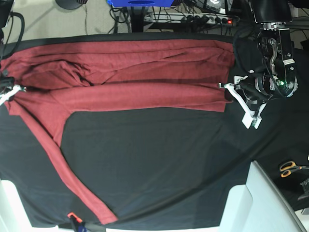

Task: Fold the T-shirt properly
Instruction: 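Fold the shirt's side edge with the left gripper over the body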

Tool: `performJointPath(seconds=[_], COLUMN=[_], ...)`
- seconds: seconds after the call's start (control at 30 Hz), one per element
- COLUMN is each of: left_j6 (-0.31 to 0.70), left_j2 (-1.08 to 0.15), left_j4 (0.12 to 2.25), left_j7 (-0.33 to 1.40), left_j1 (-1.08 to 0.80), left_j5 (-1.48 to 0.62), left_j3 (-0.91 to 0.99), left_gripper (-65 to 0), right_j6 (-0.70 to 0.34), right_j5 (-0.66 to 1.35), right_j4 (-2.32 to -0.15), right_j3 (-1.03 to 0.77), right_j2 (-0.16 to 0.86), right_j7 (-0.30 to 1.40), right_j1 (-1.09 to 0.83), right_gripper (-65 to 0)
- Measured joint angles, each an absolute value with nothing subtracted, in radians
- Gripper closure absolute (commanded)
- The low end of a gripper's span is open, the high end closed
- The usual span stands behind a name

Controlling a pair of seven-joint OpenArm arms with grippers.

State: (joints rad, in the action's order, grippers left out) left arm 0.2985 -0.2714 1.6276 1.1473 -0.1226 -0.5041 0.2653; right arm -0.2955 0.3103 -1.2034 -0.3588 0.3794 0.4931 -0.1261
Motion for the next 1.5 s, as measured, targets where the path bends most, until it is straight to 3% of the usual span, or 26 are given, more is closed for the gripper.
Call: performJointPath(seconds=[1.3,1.5], left_j6=[0.298,0.298], left_j2=[-0.272,-0.272], left_j4=[1.724,1.724], left_j7=[1.141,1.144], left_j1=[-0.279,-0.294], left_j5=[-0.505,-0.505], left_j3=[0.268,0.266], left_gripper=[0.0,0.0], right_j6=[-0.302,-0.295], right_j5=[0.313,0.311], right_j4=[-1.276,-1.276], right_j3=[-0.418,-0.512], right_j2=[0.347,0.356], right_j7=[0.491,0.526], right_j1=[-0.231,-0.231], right_gripper=[0.0,0.0])
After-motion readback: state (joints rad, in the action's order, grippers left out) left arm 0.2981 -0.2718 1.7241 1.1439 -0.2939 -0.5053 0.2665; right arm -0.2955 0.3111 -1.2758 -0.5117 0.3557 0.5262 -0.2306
